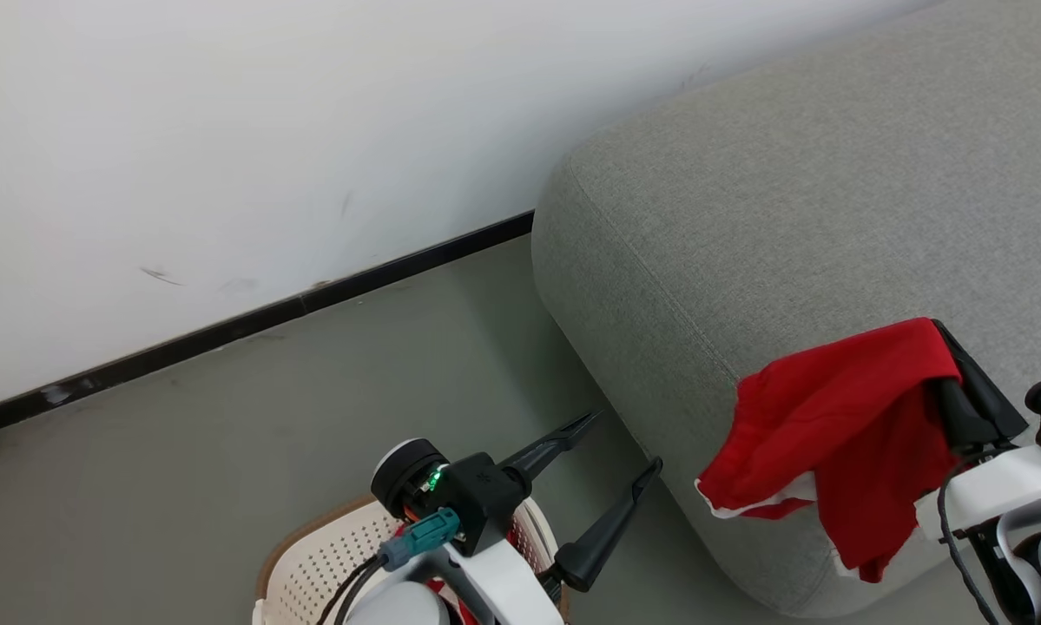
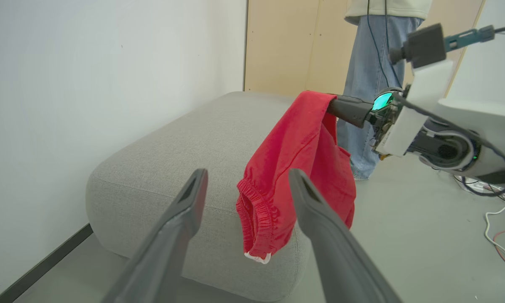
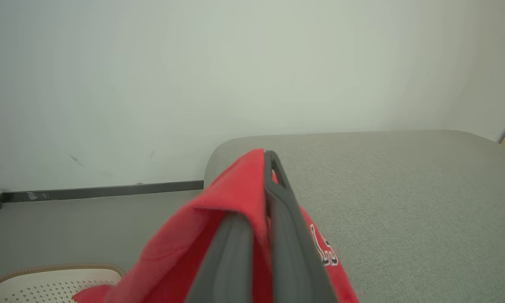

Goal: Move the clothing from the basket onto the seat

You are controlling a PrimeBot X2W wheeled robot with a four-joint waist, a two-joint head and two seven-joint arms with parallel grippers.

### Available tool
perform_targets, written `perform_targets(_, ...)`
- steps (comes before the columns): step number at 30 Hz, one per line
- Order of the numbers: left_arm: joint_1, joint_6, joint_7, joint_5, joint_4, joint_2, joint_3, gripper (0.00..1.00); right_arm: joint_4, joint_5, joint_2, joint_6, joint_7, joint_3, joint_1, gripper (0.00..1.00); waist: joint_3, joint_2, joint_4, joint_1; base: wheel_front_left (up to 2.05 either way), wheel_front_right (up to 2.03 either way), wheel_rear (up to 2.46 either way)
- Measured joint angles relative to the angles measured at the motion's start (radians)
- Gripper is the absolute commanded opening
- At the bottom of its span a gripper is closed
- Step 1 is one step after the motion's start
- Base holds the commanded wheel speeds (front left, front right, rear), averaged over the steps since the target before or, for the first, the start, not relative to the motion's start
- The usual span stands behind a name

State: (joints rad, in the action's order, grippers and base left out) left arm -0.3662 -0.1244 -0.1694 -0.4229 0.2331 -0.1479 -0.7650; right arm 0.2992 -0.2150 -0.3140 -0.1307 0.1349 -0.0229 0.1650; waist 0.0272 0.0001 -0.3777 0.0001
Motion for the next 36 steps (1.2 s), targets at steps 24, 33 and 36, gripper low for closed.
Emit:
perform_targets(24,-0.041,0.054,0.014,0.059,-0.062,-0.046,0.049,1.00,0.155,-0.035,-0.141,0.000,-0.132,0.058,0.412,0.00,0.117,0.0000,0.079,0.0000,0.00,0.00,0.00)
perform_targets(33,-0.075,0.063,0.038,0.084,-0.115,-0.053,0.047,1.00,0.230,-0.036,-0.202,0.000,-0.144,0.119,0.504,0.00,0.178,0.0000,0.117,0.0000,0.00,0.00,0.00)
perform_targets(36,-0.094,0.063,0.043,0.093,-0.138,-0.054,0.046,1.00,0.259,-0.036,-0.223,0.000,-0.144,0.142,0.535,0.00,0.204,0.0000,0.133,0.0000,0.00,0.00,0.00)
